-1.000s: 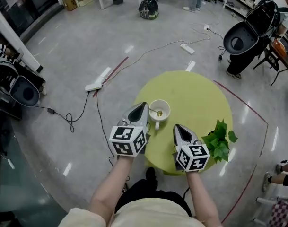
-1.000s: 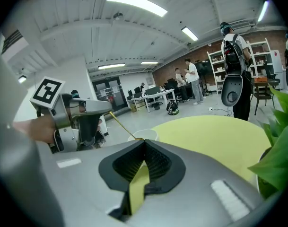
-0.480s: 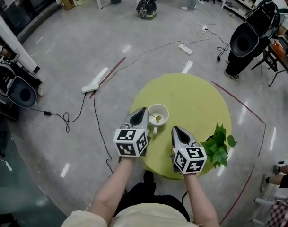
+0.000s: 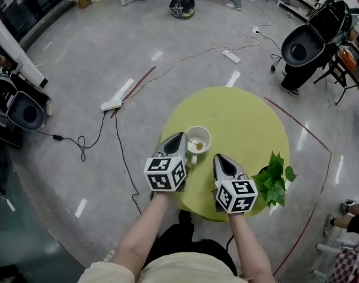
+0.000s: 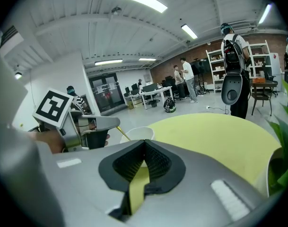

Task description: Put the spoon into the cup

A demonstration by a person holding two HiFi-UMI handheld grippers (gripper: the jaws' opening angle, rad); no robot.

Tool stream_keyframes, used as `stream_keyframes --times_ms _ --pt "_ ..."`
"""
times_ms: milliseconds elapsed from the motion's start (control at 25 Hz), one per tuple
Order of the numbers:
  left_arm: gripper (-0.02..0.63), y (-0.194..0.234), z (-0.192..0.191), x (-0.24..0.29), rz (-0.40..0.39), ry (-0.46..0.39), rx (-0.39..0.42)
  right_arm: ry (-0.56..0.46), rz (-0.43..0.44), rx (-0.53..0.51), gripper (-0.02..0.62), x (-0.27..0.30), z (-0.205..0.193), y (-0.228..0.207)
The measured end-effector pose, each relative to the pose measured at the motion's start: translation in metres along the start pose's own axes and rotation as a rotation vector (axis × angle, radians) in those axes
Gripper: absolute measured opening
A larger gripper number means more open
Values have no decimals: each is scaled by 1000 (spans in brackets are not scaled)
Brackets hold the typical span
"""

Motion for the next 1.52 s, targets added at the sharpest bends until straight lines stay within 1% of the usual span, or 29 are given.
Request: stream_keyframes --times_ms 120,240,600,840,1040,1200,1520 --pt "5 3 -3 1 -1 -1 -23 3 -2 0 0 0 -1 2" --pt "8 4 -9 6 7 -1 -20 4 -4 0 0 0 -5 -2" --pt "17 13 -10 11 39 35 40 -3 -5 2 0 0 -1 -1" --pt "34 16 -9 12 47 66 104 -4 -1 7 0 0 -1 2" --pt "98 16 -16 16 47 104 128 -8 -5 11 0 -1 -2 -1" --pt "135 17 -20 12 43 133 150 -11 -4 14 0 -2 -2 2" --pt "137 17 -33 0 34 160 161 -22 3 29 0 -1 -4 5"
Point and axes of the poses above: the fingertips, and each gripper's own axes: x forward along the fingers, y to its left, z out of its top, the point moved 1 cm from there along -x, backward along the fingers, and after that the axes turned 12 degrees about y, right-handed, at the moved point
